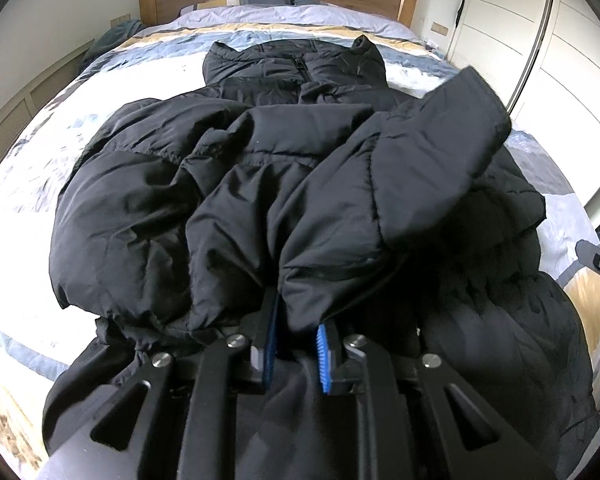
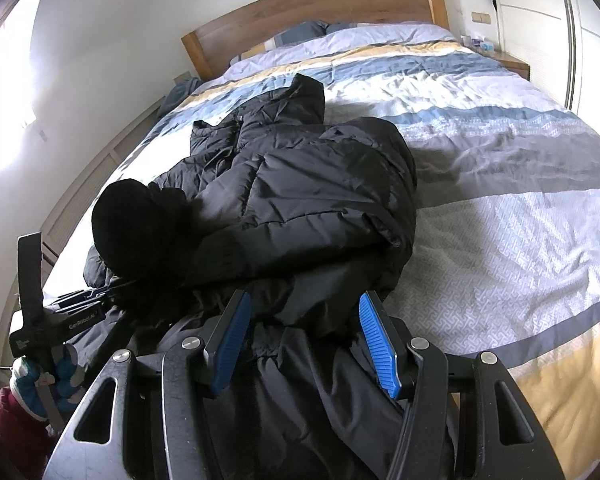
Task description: Fold large clothes
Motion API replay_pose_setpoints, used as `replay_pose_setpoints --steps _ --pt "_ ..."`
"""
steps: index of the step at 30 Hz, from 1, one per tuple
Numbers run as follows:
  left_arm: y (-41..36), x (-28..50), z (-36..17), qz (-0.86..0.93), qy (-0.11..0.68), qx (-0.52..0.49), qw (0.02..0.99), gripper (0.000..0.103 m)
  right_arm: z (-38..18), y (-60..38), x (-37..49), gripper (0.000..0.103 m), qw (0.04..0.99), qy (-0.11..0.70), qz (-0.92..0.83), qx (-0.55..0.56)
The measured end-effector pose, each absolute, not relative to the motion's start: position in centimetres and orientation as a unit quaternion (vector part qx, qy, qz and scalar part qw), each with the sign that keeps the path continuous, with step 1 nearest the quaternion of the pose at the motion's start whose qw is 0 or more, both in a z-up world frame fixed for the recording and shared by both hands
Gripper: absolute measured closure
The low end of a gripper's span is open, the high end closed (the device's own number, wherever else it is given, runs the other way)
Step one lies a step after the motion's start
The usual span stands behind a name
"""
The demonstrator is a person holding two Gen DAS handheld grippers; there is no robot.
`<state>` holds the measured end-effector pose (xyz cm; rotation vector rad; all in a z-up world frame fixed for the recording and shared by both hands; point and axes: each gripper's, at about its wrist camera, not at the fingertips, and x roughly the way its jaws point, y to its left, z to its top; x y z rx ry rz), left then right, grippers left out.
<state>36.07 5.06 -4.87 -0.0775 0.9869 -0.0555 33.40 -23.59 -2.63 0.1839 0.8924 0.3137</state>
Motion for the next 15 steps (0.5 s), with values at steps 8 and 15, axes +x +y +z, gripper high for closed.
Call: replay_pose_setpoints --steps 8,15 --pt "6.8 34.5 -2.1 -0.031 0.468 -0.025 0.883 0.086 -0.7 -23.2 34.1 0.039 0.892 0.412 0.167 0.078" --pt "5.9 33.2 -0.7 -0.063 0.476 -0.005 0.877 0.086 0.5 -22.9 35.7 0.038 0.899 0.392 0.179 0.084"
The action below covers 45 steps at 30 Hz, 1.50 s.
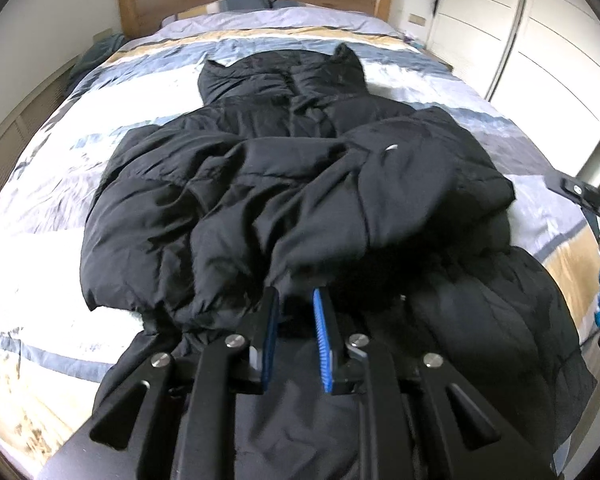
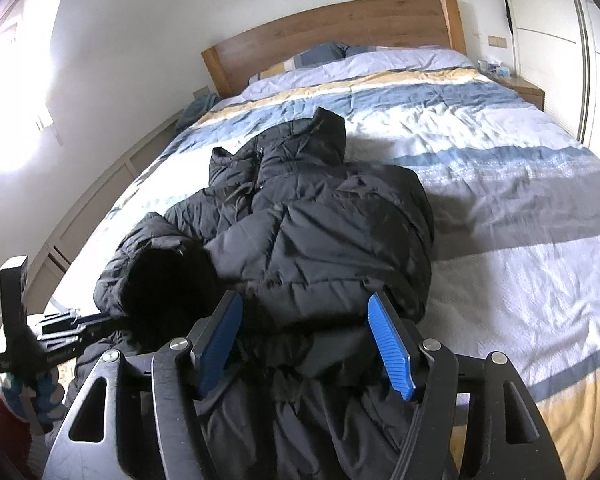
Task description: Fold large clothes
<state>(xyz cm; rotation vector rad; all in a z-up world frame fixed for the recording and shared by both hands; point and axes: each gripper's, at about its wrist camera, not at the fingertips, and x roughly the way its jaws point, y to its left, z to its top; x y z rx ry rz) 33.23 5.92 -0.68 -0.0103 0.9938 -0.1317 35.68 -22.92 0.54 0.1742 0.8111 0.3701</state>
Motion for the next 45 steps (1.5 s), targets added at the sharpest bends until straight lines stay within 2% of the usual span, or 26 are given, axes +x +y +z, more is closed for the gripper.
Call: replay_pose_setpoints --steps 11,17,20,22,25,29,37,45 --pt "6.9 33.4 2.0 -0.067 0.464 -0.022 0.883 0.086 1.0 -22.6 36.8 0.036 0.896 0.39 0.19 0.092" --pt "10.5 35.8 2.8 -0.006 0.459 -0.02 0.888 0.085 1.7 -22.5 38.3 0.029 0.899 0.385 0.191 0.082" --pt "12.8 38.2 3.2 0.014 0.461 -0.035 0.887 0.085 2.2 -22.2 40.0 0.028 0.898 0.386 0.195 0.074" --pt "14.6 40.5 4.0 0.024 0.457 -0.048 0.888 0.084 2.8 -21.9 41.6 0.024 0.899 0.384 0.199 0.069" --pt "17.2 44.8 5.3 0.032 0.453 -0.082 0.887 0.079 4.3 -21.4 45.0 0.021 0.903 0.375 0.2 0.062" --pt "19.1 50.9 6.2 0.049 0.446 -0.109 0.887 0.078 5.6 -20.9 51.2 0.019 0.9 0.376 0.206 0.083" --pt "18.9 65.1 1.1 0.08 0.47 -0.138 0.868 0.078 1.4 -18.4 65.1 0.018 0.881 0.421 0.196 0.088" --pt "18.8 72.6 -4.9 0.077 0.487 -0.169 0.854 0.078 -5.6 -15.6 75.1 0.016 0.857 0.461 0.206 0.108"
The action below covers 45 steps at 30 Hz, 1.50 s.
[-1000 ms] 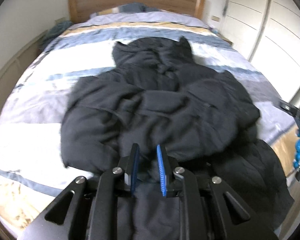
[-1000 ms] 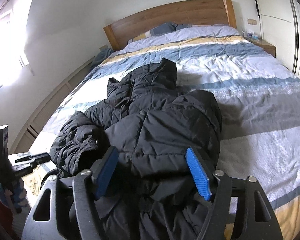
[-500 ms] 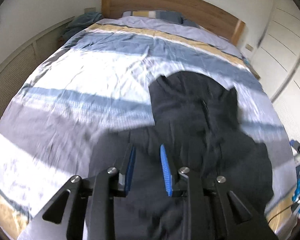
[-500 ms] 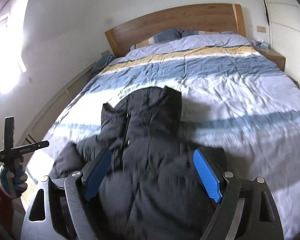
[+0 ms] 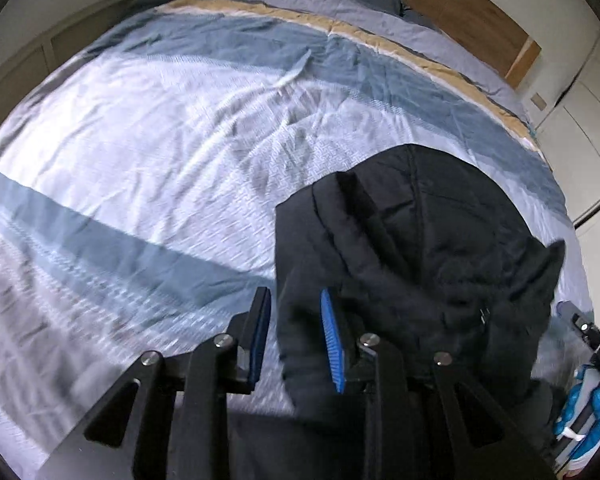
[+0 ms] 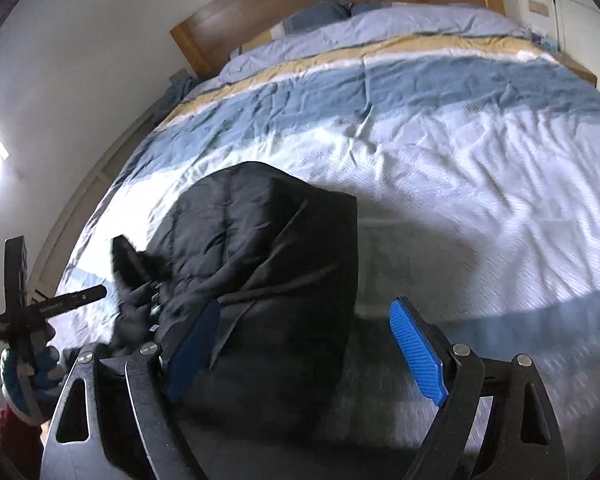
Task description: Fold large clothes
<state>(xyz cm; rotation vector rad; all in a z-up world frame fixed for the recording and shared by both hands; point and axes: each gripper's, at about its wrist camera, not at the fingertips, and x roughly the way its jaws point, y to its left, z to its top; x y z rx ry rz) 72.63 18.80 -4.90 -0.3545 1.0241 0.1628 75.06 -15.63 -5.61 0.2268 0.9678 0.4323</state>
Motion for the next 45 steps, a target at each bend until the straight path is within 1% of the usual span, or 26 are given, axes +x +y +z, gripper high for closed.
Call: replay_pose_setpoints --steps 6,13,17,27,33,42,43,45 --pt "20.5 74.8 -7.6 0.064 0.484 -0.228 0.842 0.078 -8.5 -14.4 78.9 0.013 0.836 0.482 0.224 0.138" --pt "24.4 73.4 -8.3 0.074 0.455 -0.287 0.84 0.077 -8.5 -13.0 80.1 0.013 0.833 0.483 0.24 0.126" --pt "23.6 73.6 -9.0 0.04 0.455 -0.29 0.841 0.077 -8.7 -12.9 80.3 0.013 0.833 0.482 0.242 0.122" --pt "24.0 73.8 -10.3 -0.041 0.402 -0.347 0.846 0.075 -9.8 -12.9 81.3 0.013 0.82 0.494 0.256 0.135" --pt "24.4 73.7 -8.2 -0.058 0.359 -0.342 0.866 0.074 -10.3 -12.3 81.7 0.013 0.819 0.494 0.261 0.131" --pt "22.7 75.7 -6.0 -0.062 0.363 -0.292 0.883 0.073 -10.4 -12.5 81.8 0.013 0.822 0.489 0.26 0.133" --pt "22.6 75.8 -6.0 -0.054 0.365 -0.284 0.885 0.072 -10.4 -12.5 81.7 0.013 0.821 0.489 0.261 0.134" --pt "23.0 75.7 -6.5 -0.05 0.369 -0.291 0.881 0.061 -10.5 -12.6 81.7 0.013 0.82 0.491 0.261 0.135"
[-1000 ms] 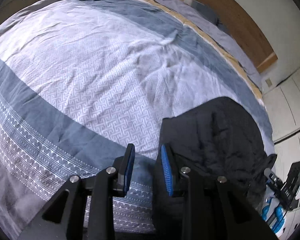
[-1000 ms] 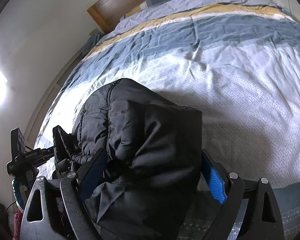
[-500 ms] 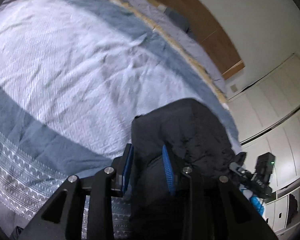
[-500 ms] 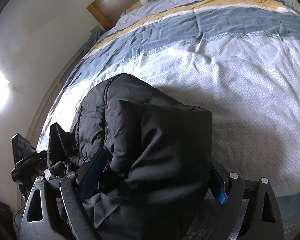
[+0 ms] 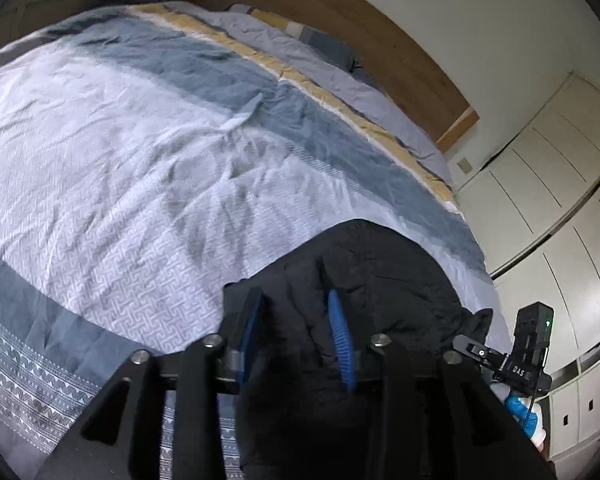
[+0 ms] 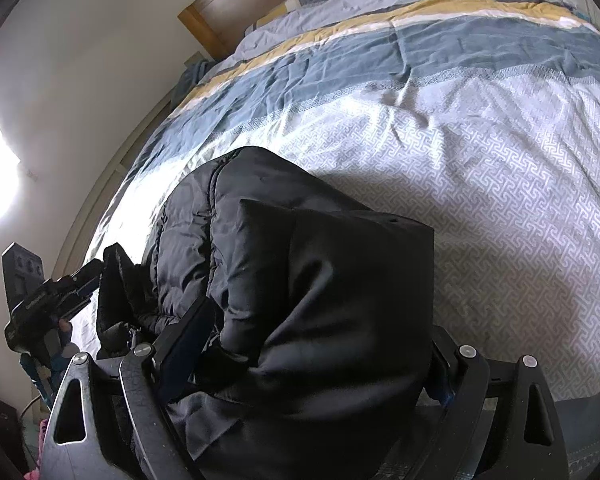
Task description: Fold large clothes
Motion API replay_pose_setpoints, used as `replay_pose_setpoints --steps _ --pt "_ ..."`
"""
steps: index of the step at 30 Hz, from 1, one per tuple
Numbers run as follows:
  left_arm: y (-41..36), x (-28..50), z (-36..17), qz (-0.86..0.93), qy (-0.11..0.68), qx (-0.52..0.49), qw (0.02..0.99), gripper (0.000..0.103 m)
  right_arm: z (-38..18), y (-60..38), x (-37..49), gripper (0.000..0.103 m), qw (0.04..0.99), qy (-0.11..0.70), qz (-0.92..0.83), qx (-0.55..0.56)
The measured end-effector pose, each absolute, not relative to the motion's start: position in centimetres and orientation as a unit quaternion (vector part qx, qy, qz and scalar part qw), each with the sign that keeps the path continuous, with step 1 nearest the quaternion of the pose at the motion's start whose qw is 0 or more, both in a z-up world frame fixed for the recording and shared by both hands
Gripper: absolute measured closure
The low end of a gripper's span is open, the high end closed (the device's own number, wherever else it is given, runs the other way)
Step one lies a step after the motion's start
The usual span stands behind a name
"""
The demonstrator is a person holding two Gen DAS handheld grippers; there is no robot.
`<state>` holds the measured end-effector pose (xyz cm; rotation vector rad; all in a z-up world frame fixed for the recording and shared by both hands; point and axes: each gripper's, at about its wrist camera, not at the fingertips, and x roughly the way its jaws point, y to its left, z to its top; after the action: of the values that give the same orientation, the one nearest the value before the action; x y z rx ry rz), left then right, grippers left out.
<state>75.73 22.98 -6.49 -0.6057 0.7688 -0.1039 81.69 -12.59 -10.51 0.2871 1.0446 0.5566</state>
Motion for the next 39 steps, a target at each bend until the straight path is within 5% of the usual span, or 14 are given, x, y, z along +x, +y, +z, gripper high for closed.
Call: replay_pose_setpoints --steps 2,9,11,13,16,28,39 --pt "23.9 75.6 -7.5 -0.041 0.372 -0.305 0.876 0.051 -10.8 -12.6 81.8 0.012 0.816 0.496 0.262 0.136" --pt "23.6 76.4 -9.9 -0.024 0.395 -0.308 0.865 0.051 -11.3 -11.6 82.8 0.013 0.817 0.504 0.251 0.119" --pt "23.0 76.2 -9.7 -0.01 0.39 -0.29 0.874 0.051 -10.8 -11.2 82.9 0.031 0.828 0.495 0.242 0.107" --pt "22.9 76.0 -9.4 0.006 0.39 -0.28 0.877 0.051 -10.2 -10.6 82.7 0.063 0.83 0.491 0.245 0.097" --pt "23.0 75.7 -9.3 0.022 0.396 -0.278 0.875 0.051 -8.4 -9.4 81.5 0.085 0.84 0.474 0.259 0.059" --pt "23.5 69.1 -5.8 0.02 0.399 -0.295 0.868 0.051 -0.6 -7.0 70.0 0.09 0.843 0.392 0.364 -0.062" --pt "28.3 63.7 -0.7 0.043 0.38 -0.324 0.865 0.051 -1.4 -7.8 53.9 0.089 0.799 0.364 0.429 -0.213"
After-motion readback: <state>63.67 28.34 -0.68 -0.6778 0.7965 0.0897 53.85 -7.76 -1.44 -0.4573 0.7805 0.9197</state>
